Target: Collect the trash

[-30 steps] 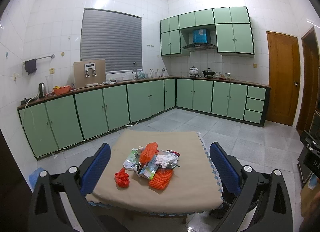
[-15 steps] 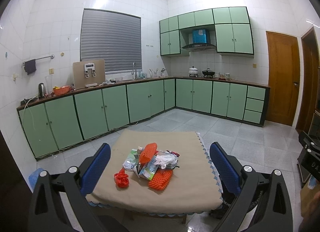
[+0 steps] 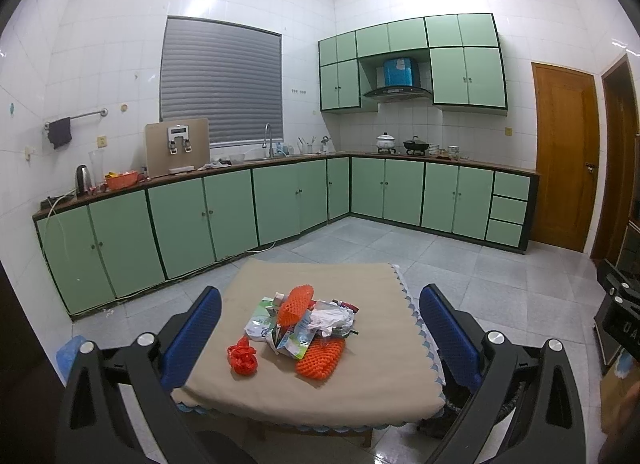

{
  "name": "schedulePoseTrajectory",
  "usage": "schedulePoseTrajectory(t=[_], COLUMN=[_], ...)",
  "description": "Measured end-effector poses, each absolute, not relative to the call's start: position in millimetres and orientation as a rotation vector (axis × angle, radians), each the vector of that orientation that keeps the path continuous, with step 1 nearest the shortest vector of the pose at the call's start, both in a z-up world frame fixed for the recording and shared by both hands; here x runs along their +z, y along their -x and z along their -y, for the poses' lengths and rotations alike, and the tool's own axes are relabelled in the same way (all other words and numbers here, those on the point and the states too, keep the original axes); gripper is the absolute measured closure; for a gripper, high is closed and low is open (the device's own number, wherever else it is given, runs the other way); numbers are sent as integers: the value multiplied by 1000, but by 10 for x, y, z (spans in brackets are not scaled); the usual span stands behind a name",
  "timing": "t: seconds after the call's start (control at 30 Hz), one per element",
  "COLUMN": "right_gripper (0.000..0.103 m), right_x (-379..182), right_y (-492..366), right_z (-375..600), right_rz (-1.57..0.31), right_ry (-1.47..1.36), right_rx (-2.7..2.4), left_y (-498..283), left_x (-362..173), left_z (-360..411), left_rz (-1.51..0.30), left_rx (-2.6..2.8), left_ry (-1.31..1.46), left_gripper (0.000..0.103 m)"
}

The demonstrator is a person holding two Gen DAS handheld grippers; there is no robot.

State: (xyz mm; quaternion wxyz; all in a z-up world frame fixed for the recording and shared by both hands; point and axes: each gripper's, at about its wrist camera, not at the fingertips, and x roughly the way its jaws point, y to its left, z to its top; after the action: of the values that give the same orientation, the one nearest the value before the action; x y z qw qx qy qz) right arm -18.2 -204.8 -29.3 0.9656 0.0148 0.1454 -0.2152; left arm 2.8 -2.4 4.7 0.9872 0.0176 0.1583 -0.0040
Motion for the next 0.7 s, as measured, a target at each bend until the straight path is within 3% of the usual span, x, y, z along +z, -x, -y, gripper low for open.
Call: schedulePoseTrajectory(t=[0.7], right_gripper=[5], right_x=[-290], right_y=[178], right_z=[2058], right_rz=[-294], right_ry=[-37], right_rx=[-438], left_y=[-51], left_x=[18], left_z=[36], left_rz=[-321], left_rx=[-13], left_ry=[-37], left_gripper=[6])
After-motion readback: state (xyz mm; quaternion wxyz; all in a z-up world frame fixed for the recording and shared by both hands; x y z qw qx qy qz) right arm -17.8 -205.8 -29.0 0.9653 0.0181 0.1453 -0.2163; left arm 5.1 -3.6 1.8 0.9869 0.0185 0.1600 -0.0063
